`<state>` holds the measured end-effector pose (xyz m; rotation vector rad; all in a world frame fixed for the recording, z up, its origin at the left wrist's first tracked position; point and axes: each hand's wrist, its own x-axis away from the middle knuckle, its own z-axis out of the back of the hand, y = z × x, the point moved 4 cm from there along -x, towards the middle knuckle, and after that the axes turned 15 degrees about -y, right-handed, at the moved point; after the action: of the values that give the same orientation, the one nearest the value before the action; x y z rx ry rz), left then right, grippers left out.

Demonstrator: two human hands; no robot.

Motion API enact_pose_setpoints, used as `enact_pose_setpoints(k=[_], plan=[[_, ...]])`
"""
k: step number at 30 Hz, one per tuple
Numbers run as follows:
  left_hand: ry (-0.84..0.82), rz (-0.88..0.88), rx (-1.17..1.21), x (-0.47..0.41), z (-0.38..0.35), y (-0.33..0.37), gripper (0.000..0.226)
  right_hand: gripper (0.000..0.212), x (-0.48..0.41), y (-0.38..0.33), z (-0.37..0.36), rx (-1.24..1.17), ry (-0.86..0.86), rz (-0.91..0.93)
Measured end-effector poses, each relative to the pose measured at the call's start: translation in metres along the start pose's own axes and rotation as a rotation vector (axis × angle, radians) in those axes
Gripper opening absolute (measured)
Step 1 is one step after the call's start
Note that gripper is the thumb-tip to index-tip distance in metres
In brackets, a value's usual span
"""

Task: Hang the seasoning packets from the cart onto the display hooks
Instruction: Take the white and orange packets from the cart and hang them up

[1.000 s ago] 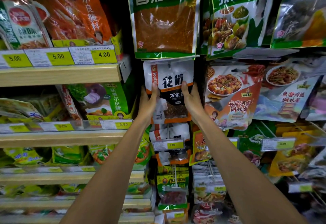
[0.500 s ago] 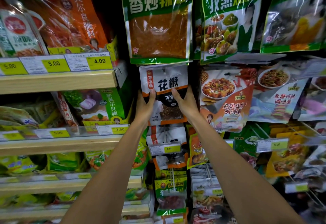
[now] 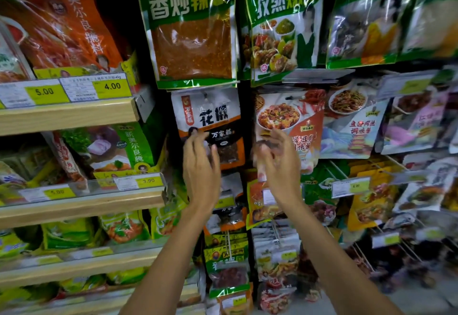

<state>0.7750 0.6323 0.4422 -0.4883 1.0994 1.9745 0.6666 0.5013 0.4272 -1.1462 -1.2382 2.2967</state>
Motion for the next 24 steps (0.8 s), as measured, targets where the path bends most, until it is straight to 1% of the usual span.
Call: enact_pose_setpoints(k=[2, 4, 6, 8, 10, 12, 15, 18, 21, 24], plan=[[-0.114, -0.043, 0.085, -0.005, -0.020, 0.021, 0.030, 0.040, 0.001, 0.016, 0.036, 0.043, 0.088, -0.060], [-0.241, -0.015, 0.200, -0.012, -0.044, 0.038, 0.039, 0.047, -0.005, 0.032, 0.067, 0.084, 0.135, -0.139], [-0.349, 0.071, 0.281, -0.020, -0.070, 0.047, 0.055, 0.058, -0.017, 0.048, 0.085, 0.113, 0.131, -0.209], [-0.423, 0.126, 0.334, -0.029, -0.091, 0.053, 0.068, 0.067, -0.030, 0.060, 0.092, 0.086, 0.085, -0.246], [-0.437, 0.097, 0.430, -0.036, -0.104, 0.059, 0.070, 0.075, -0.042, 0.069, 0.092, 0.028, 0.018, -0.244], [-0.441, 0.115, 0.483, -0.042, -0.112, 0.059, 0.074, 0.076, -0.052, 0.073, 0.092, 0.001, -0.019, -0.220], [-0.476, 0.185, 0.548, -0.050, -0.123, 0.053, 0.080, 0.066, -0.062, 0.078, 0.090, -0.080, -0.045, -0.165], [-0.464, 0.221, 0.588, -0.056, -0.129, 0.048, 0.074, 0.060, -0.068, 0.083, 0.085, -0.126, -0.087, -0.146], [-0.423, 0.216, 0.594, -0.057, -0.134, 0.042, 0.069, 0.065, -0.076, 0.088, 0.085, -0.139, -0.141, -0.150], [-0.382, 0.310, 0.652, -0.054, -0.136, 0.033, 0.079, 0.070, -0.080, 0.093, 0.088, -0.152, -0.142, -0.155]])
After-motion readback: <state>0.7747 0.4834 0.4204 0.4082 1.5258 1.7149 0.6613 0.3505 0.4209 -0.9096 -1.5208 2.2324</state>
